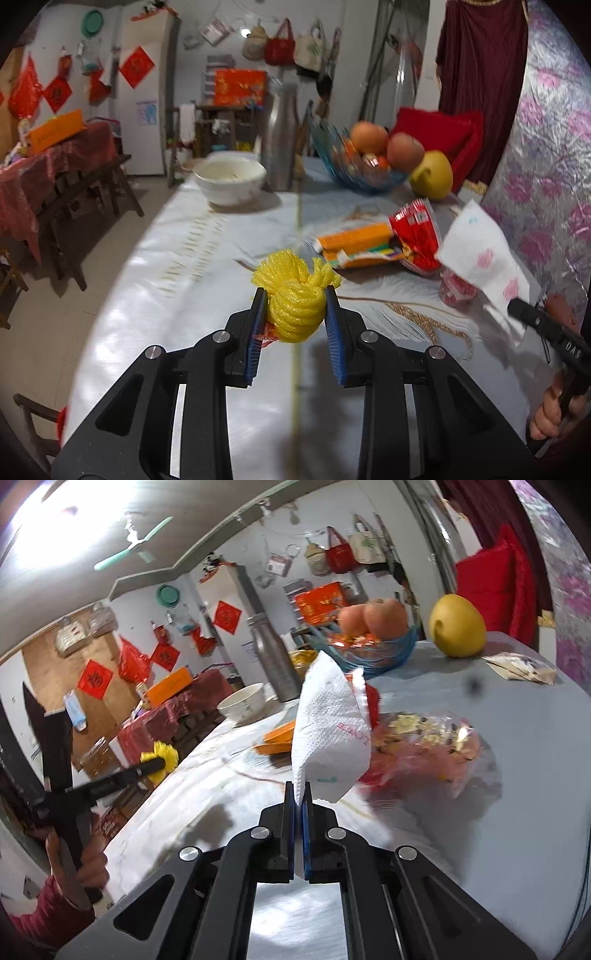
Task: Collect trash
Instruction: 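Carry both items to the red wastebasket and open the left tool to drop the pompom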
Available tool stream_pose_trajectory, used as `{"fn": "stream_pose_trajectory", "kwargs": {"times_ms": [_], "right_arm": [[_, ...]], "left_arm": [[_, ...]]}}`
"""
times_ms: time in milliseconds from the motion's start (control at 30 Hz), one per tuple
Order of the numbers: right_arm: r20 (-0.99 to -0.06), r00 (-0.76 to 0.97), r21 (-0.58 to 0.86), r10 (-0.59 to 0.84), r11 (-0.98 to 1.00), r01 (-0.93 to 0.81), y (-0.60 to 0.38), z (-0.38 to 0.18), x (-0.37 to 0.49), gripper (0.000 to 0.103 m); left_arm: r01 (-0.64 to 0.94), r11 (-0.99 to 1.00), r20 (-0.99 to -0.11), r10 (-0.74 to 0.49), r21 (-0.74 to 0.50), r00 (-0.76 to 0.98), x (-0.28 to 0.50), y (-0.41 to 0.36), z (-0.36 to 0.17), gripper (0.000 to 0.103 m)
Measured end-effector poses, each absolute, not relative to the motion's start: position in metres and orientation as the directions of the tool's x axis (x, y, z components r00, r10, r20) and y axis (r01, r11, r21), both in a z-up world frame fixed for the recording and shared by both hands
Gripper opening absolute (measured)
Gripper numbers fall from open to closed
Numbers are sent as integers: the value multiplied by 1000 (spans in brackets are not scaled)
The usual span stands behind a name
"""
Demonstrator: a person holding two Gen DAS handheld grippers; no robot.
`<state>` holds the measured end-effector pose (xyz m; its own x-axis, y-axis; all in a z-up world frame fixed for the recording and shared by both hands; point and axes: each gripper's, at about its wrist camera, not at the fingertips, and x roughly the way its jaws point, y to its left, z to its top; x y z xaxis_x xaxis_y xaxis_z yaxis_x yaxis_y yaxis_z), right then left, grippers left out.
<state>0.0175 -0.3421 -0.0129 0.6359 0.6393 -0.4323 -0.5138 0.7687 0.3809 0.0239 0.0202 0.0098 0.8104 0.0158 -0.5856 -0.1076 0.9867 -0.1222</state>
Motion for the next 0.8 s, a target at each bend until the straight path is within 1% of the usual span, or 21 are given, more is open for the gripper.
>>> {"fn": "stream_pose_trajectory", "kwargs": {"times_ms": [167, 300, 467, 667, 800], "right_arm": [[-394, 602, 372, 694, 719, -586, -327, 3, -2, 5], [-368, 574, 353, 731, 681, -642, -314, 16, -21, 5], [-351, 533, 325, 770, 634, -702, -295, 30, -44, 5], [-338, 501, 289, 797, 594, -751, -270, 42, -72, 5], [-337, 490, 267, 804, 581, -769, -250, 46, -85, 5]], "left_arm": [[-147, 981, -541, 55, -129, 839, -7, 40, 31, 32], [-189, 974, -528, 95, -128, 844, -33, 60, 38, 32], [-269, 956, -530, 169, -116, 831, -65, 91, 36, 32], [-360, 917, -549, 215, -171, 808, -105, 148, 32, 32], [-418, 896, -573, 266, -151, 776, -126, 182, 28, 32]]}}
